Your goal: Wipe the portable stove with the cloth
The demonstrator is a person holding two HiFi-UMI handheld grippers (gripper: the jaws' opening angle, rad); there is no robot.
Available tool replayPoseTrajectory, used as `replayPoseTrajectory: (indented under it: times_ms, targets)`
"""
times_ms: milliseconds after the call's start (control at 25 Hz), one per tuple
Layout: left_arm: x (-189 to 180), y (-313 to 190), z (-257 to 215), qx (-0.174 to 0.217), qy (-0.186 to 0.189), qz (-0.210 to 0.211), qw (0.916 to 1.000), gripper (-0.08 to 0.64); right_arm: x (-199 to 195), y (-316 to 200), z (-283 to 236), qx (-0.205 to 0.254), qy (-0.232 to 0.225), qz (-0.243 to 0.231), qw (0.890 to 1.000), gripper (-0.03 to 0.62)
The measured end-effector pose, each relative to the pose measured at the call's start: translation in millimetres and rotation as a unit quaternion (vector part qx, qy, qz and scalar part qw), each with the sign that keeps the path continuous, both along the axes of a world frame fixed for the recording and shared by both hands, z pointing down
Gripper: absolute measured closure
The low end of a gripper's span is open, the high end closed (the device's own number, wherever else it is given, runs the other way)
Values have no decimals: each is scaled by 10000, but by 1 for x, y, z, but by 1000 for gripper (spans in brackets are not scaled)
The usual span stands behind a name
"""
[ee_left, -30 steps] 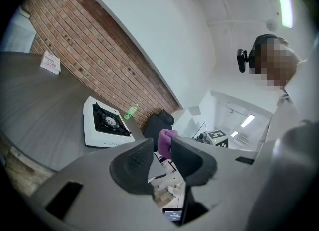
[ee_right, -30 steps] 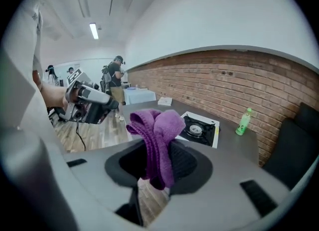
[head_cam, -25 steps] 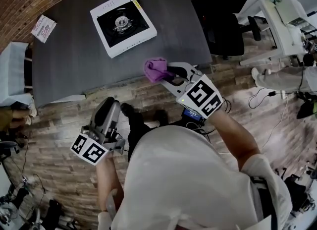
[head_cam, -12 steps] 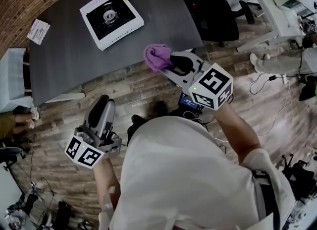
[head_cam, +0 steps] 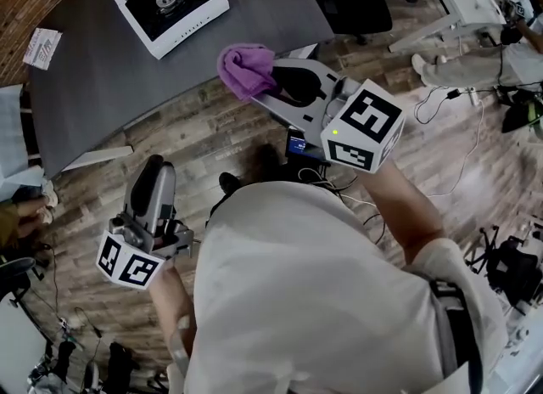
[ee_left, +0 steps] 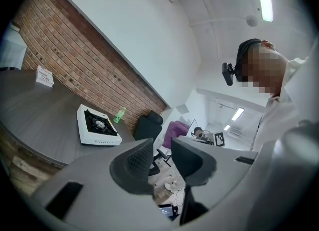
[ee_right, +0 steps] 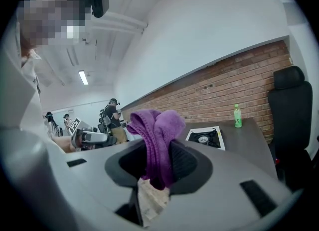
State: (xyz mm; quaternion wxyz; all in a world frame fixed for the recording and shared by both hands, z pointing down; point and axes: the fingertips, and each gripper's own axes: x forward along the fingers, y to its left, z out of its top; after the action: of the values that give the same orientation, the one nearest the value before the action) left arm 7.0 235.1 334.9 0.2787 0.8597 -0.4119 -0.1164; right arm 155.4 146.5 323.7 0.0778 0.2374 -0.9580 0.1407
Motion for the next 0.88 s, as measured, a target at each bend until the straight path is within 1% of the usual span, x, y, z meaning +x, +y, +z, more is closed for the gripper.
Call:
replayPoseTrajectory:
  times_ms: [200, 360, 720, 880]
  targets:
    - [-14, 10, 5, -39, 38, 88, 9999, 442, -18, 10, 5, -12, 29, 127, 9999, 471]
    - [-17, 14, 8, -47, 89, 181, 9998, 442, -26, 16, 4, -1, 1, 198, 9998, 471]
    - [-9, 6, 8, 15, 153, 435, 9989, 442, -30, 24, 4, 27, -16, 349, 9994, 471]
    - [-3, 3, 7, 2, 149, 533, 9985, 422, -27, 25, 5, -25, -45, 358, 9993, 472]
